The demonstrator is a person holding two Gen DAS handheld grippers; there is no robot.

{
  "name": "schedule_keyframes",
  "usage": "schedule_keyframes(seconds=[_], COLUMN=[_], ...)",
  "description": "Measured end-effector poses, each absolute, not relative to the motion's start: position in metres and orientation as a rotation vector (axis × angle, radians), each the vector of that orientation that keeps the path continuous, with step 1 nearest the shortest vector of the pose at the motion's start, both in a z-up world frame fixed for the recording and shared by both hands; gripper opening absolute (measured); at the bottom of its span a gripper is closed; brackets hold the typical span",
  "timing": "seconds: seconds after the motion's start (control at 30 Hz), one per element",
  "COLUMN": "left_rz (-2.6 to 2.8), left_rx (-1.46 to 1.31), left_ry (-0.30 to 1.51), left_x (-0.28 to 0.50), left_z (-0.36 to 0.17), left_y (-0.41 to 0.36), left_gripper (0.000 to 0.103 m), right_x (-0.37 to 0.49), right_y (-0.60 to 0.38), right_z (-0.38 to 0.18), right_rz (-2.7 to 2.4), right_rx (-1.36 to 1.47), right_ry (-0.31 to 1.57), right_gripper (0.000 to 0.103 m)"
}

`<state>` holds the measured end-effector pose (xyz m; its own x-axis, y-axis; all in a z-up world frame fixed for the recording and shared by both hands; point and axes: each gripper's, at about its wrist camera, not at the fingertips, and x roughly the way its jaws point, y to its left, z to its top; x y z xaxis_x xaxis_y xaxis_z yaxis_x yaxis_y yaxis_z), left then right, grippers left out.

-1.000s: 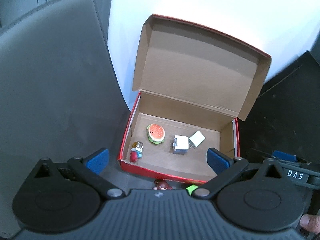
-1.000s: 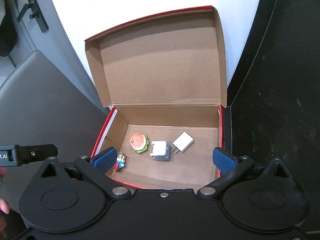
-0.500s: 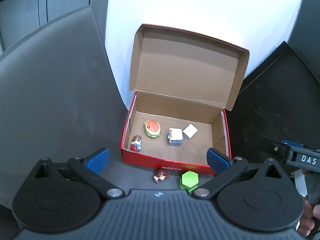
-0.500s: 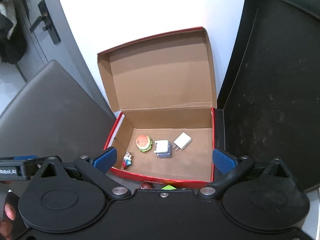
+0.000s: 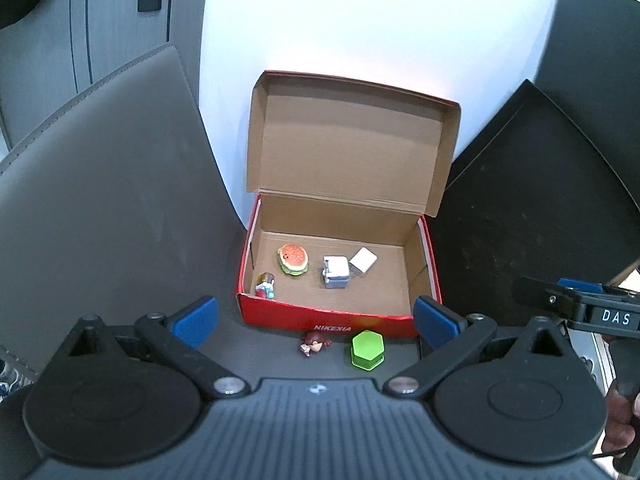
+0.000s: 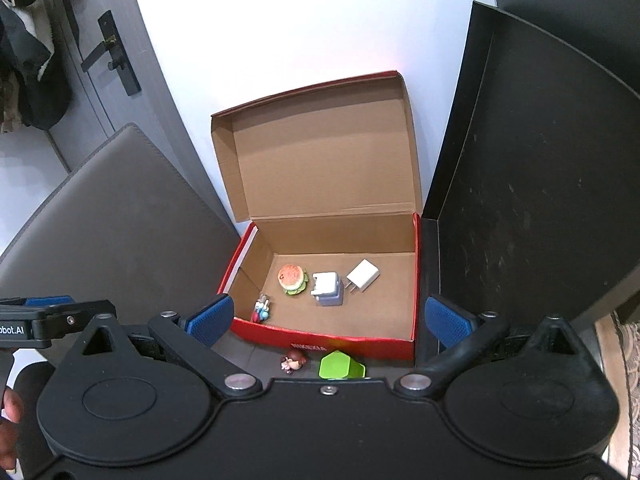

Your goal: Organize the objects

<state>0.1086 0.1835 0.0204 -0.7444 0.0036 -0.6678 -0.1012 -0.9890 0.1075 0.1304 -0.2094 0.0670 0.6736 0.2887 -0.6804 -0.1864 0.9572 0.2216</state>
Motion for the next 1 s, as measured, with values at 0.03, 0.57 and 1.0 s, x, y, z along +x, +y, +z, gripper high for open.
schedule_keyframes(seconds=[0.03, 0.57, 1.0], left_rz=[2.875, 2.85, 2.834], left_rx=[-1.091, -1.014, -1.021], left_ry=[0.214, 0.277, 0.305], left_x=[0.112, 0.149, 0.162], left_z=[0.021, 0.015, -0.004], left_y=[0.184, 0.185, 0.177], left_gripper=[0.103, 0.103, 0.103], right_x=[0.127, 0.087, 0.066], right_y=[-0.211, -0.217, -0.223], right_z=[0.068, 0.064, 0.044], right_rz=[0.27, 0.292, 0.31], right_rx=[0.14, 0.167, 0.178], right_ry=[0.787, 0.749, 0.78], right_gripper=[0.103, 0.103, 0.103])
